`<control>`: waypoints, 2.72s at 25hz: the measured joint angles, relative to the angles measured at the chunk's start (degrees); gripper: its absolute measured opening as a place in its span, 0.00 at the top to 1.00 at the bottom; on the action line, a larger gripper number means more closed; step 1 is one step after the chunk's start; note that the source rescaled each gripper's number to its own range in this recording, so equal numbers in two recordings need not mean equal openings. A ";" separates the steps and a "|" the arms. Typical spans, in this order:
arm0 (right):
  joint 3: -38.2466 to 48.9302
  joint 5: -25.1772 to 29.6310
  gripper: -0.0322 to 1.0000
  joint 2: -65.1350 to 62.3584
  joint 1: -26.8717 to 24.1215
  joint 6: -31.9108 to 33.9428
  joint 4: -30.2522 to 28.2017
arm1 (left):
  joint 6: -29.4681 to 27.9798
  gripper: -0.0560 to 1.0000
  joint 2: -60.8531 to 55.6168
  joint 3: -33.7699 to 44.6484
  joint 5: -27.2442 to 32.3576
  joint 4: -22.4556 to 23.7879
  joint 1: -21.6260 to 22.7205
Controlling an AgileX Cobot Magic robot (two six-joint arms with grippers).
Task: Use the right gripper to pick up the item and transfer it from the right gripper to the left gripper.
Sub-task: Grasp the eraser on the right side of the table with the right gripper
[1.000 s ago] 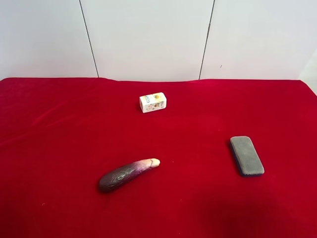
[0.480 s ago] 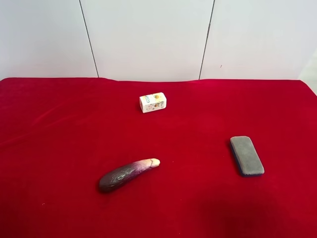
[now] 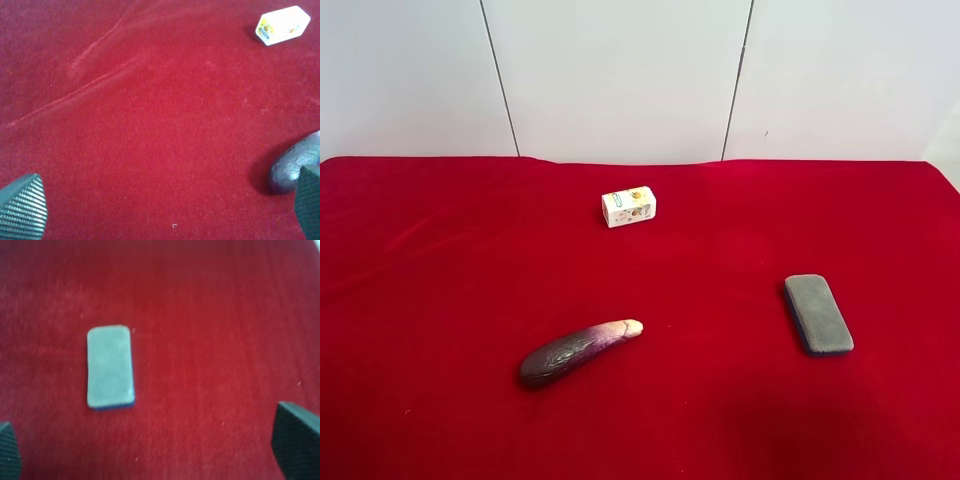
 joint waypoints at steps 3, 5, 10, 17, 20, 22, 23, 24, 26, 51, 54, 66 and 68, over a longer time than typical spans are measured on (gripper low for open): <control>0.00 0.00 0.00 4.55 0.00 0.18 0.06 | 0.00 0.00 0.00 0.00 0.00 0.00 0.00; 0.00 0.00 0.00 8.03 0.00 0.83 0.62 | 0.00 0.00 0.00 0.00 0.00 0.00 0.00; 0.04 -0.09 0.00 16.85 0.00 1.93 2.06 | 0.00 0.00 0.00 0.00 0.00 0.00 0.00; 0.04 -0.25 0.00 29.27 0.00 2.71 2.61 | 0.00 0.00 0.00 0.00 0.00 0.00 0.00; 0.04 -0.36 0.00 34.82 0.00 2.71 2.61 | 0.00 0.00 0.00 0.00 0.00 0.00 0.00; 0.04 -0.43 0.00 38.87 0.00 3.12 2.61 | 0.00 0.00 0.00 0.00 0.00 0.00 0.00; 0.04 -0.45 0.00 40.92 0.00 3.51 2.46 | 0.00 0.00 0.00 0.00 0.00 0.00 0.00; 0.04 -0.50 0.00 42.62 0.00 4.16 2.13 | 0.00 0.00 0.00 0.00 0.00 0.00 0.00; -0.17 -0.56 0.00 46.69 0.10 5.80 0.83 | 0.00 0.00 0.00 0.00 0.00 0.00 0.00; -11.10 -26.20 0.00 80.68 3.85 4.82 -0.79 | 0.00 0.00 0.00 0.00 0.00 0.00 0.00; -12.65 -27.25 0.00 84.03 6.00 4.50 0.49 | 0.00 0.00 0.00 0.00 0.00 0.00 0.00; -14.12 -28.48 0.00 93.20 10.06 4.48 2.03 | 0.00 0.00 0.00 0.00 0.00 0.00 0.00; -14.12 -28.22 0.00 93.32 10.06 4.48 2.10 | 0.00 0.00 0.00 0.00 0.00 0.00 0.00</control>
